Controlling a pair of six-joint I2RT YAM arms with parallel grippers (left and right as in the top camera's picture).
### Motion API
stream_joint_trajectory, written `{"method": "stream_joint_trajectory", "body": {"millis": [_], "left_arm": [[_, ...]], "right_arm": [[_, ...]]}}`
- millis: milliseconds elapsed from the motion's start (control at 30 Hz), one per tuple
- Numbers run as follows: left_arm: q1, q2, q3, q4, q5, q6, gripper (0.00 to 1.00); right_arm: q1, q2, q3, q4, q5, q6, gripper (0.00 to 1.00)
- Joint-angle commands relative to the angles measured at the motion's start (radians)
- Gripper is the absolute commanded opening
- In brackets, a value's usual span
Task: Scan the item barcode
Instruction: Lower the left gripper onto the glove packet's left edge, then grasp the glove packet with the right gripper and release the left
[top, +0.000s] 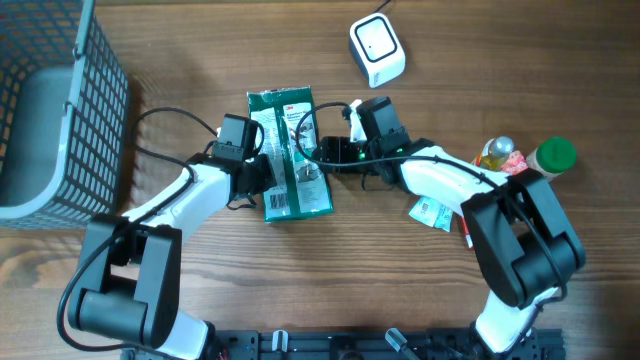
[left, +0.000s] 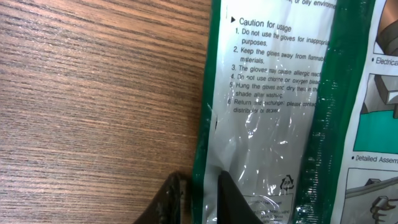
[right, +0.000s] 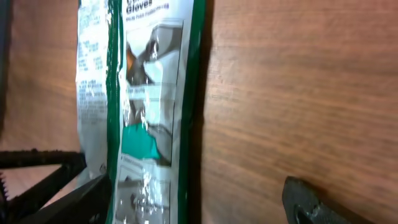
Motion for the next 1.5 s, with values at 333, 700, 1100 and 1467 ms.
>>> {"method": "stream_joint_trajectory", "body": {"millis": [333, 700, 1100, 1467], "left_arm": [[-0.005, 0.014, -0.014, 0.004, -0.007, -0.005, 0.13], [-0.005, 0.014, -0.014, 0.004, -0.007, -0.005, 0.14], [-0.005, 0.014, -0.014, 0.003, -0.007, -0.005, 0.15], [-0.005, 0.014, -0.014, 0.003, -0.007, -0.005, 0.15]], "right_arm": [[0.019, 0.161, -0.015, 0.157, -0.17, -0.01, 0.8], [0.056, 0.172, -0.015, 0.164, -0.255, -0.019, 0.63], [0.113, 0.173, -0.015, 0.187, -0.302, 0.006, 0.54], [0.127, 0.187, -0.015, 0.216, -0.301, 0.005, 0.45]]}}
